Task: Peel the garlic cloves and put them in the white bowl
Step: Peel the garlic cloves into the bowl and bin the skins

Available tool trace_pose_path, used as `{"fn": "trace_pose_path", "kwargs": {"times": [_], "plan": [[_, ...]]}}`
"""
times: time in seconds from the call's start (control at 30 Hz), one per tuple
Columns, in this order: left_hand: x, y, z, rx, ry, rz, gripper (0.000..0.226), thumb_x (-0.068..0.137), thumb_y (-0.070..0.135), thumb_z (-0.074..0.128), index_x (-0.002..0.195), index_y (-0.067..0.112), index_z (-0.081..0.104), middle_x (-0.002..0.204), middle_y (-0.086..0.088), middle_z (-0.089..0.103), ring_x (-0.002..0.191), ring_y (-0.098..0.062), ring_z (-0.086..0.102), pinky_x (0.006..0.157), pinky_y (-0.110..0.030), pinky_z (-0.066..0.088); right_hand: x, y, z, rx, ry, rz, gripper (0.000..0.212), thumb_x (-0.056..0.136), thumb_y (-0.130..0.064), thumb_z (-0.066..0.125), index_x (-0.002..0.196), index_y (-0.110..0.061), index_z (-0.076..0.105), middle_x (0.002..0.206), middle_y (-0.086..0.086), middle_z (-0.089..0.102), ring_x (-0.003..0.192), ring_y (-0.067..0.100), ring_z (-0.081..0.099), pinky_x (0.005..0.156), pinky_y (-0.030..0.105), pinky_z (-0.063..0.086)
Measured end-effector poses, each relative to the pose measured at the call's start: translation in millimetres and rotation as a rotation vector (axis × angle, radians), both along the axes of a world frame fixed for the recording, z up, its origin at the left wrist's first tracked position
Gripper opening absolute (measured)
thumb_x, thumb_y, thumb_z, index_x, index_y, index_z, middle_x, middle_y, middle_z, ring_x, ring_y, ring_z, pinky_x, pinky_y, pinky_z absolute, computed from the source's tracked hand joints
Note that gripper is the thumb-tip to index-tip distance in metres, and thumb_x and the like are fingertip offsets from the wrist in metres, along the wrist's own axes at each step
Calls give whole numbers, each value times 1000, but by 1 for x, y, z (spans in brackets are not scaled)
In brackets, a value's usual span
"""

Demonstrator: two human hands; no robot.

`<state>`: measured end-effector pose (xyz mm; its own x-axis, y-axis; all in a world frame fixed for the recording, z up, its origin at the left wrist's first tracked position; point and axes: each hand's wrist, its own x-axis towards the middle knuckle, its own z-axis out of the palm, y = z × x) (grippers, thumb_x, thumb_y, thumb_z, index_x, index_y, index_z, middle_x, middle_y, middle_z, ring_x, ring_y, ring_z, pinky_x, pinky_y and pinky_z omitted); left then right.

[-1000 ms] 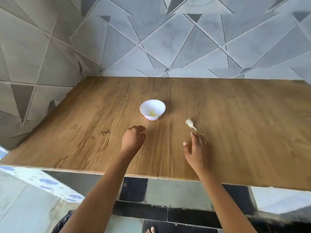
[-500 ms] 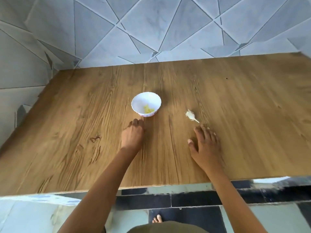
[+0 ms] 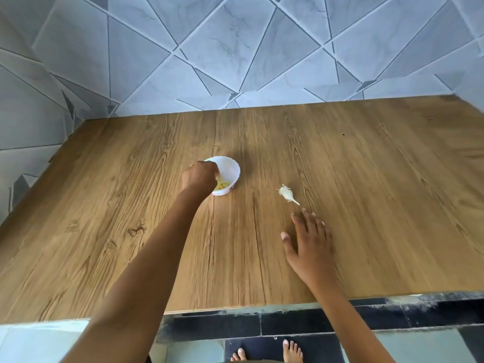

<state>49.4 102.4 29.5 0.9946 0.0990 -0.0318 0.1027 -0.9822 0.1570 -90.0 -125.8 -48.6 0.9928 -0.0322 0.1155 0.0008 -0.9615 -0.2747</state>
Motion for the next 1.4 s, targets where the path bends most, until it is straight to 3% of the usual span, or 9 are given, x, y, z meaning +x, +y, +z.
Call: {"fn": "trace_pose_path", "kwargs": {"times": [0.13, 0.23, 0.37, 0.5, 0.7, 0.9, 1.03, 1.17, 1.4], "plan": [[-4, 3, 4, -147, -140, 19, 29, 91, 8, 49, 102, 22, 71, 110, 1, 68, 94, -23, 64, 69, -29, 46, 0, -1, -1, 30, -1, 28, 58, 88, -46, 32, 125, -10, 58, 135, 17, 52, 124, 37, 50, 104, 46, 24], [-18, -6, 9, -301, -247, 12, 22, 89, 13, 54, 96, 21, 73, 102, 2, 71, 90, -22, 64, 71, -31, 49, -1, -4, 0, 151, -2, 36, 65, 87, -51, 26, 135, -14, 49, 147, 13, 39, 138, 31, 33, 111, 40, 10], [-39, -51, 6, -479, -283, -188, 13, 87, 10, 61, 90, 14, 73, 91, 0, 72, 75, -16, 62, 70, -31, 51, 5, -12, 3, 314, -54, 60, 54, 96, -39, 45, 144, -16, 34, 152, 4, 31, 143, 21, 18, 111, 26, 2], [-42, -100, -12, -491, -183, -390, 16, 85, 8, 64, 97, 12, 73, 97, -1, 73, 76, -11, 60, 72, -26, 49, 21, -30, 3, 296, -93, 28, 53, 94, -33, 51, 141, -13, 39, 148, 8, 38, 141, 25, 24, 112, 30, 9], [-29, -125, -41, -314, -133, -531, 31, 79, -2, 61, 106, 11, 70, 117, -6, 63, 106, -24, 59, 85, -37, 49, 29, -42, -6, 258, -61, 57, 53, 94, -33, 50, 142, -13, 38, 151, 10, 33, 143, 25, 22, 117, 37, 10], [-23, -125, -40, -393, -186, -532, 21, 82, -3, 63, 99, 5, 72, 103, -11, 69, 90, -25, 64, 77, -32, 49, 31, -44, -8, 362, -126, 64, 47, 92, -29, 54, 136, -13, 46, 142, 7, 45, 137, 22, 33, 115, 38, 22], [-30, -120, -28, -680, -171, -364, 19, 81, 12, 72, 98, 8, 67, 87, -4, 72, 72, -10, 65, 70, -27, 51, 38, -42, 7, 812, -106, 74, 39, 93, -17, 57, 131, -12, 51, 131, 2, 55, 122, 14, 49, 100, 21, 35], [-43, -110, -17, -855, -71, -244, 28, 73, 18, 81, 92, 11, 61, 80, -4, 72, 71, -19, 69, 66, -32, 56, 52, -36, 31, 1494, 176, 22, 32, 92, -18, 58, 124, -14, 57, 119, 4, 63, 111, 13, 61, 92, 25, 51], [-57, -101, -15, -905, -12, -316, 18, 76, 1, 74, 93, 4, 72, 86, -8, 73, 81, -19, 71, 80, -35, 57, 69, -24, 36, 1639, 290, -89, 12, 86, -15, 66, 95, -8, 69, 97, 6, 72, 94, 15, 69, 87, 24, 54]]}}
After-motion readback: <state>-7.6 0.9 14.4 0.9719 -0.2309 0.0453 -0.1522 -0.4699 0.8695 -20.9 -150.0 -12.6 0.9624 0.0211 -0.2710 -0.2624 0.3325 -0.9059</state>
